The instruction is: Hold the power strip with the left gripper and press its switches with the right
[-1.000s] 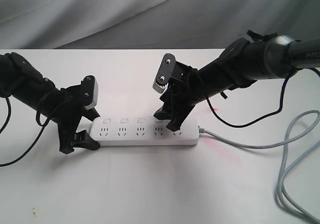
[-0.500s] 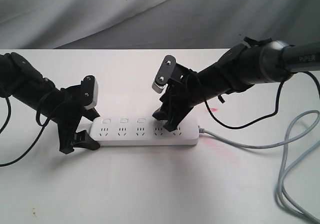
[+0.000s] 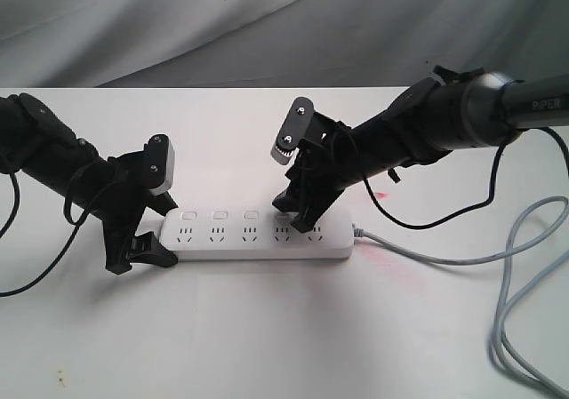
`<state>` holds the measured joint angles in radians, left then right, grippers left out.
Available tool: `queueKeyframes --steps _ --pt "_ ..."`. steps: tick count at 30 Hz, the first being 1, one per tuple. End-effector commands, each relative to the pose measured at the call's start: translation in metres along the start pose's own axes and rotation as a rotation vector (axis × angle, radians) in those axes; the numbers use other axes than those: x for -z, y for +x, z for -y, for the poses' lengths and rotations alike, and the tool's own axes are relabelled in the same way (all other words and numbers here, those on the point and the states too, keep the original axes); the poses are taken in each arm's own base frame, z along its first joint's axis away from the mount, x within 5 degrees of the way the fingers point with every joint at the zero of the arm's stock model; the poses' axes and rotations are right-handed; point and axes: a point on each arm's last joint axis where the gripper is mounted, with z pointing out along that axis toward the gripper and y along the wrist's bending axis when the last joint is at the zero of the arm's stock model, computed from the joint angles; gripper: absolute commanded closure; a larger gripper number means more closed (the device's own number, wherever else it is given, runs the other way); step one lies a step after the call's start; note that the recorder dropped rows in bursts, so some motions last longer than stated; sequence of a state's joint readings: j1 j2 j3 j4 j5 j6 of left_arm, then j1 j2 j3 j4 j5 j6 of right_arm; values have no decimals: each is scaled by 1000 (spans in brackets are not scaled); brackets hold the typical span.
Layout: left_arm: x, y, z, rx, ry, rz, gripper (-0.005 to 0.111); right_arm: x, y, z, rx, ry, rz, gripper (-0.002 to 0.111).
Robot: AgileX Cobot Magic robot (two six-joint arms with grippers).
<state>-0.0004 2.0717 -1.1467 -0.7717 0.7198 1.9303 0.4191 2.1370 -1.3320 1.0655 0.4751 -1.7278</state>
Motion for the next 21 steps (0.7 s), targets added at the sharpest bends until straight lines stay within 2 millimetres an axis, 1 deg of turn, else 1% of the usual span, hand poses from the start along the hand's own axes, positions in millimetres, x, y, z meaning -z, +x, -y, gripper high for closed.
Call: queueKeyframes --steps 1,14,21 --pt "-4 3 -2 -34 -20 -32 44 0 1 -2 21 -12 -6 59" --pt "-4 3 -2 -34 -20 -32 44 0 1 -4 37 -37 -10 59" --pt "-4 3 -2 -34 -20 -32 44 -10 10 -6 24 -56 -31 59"
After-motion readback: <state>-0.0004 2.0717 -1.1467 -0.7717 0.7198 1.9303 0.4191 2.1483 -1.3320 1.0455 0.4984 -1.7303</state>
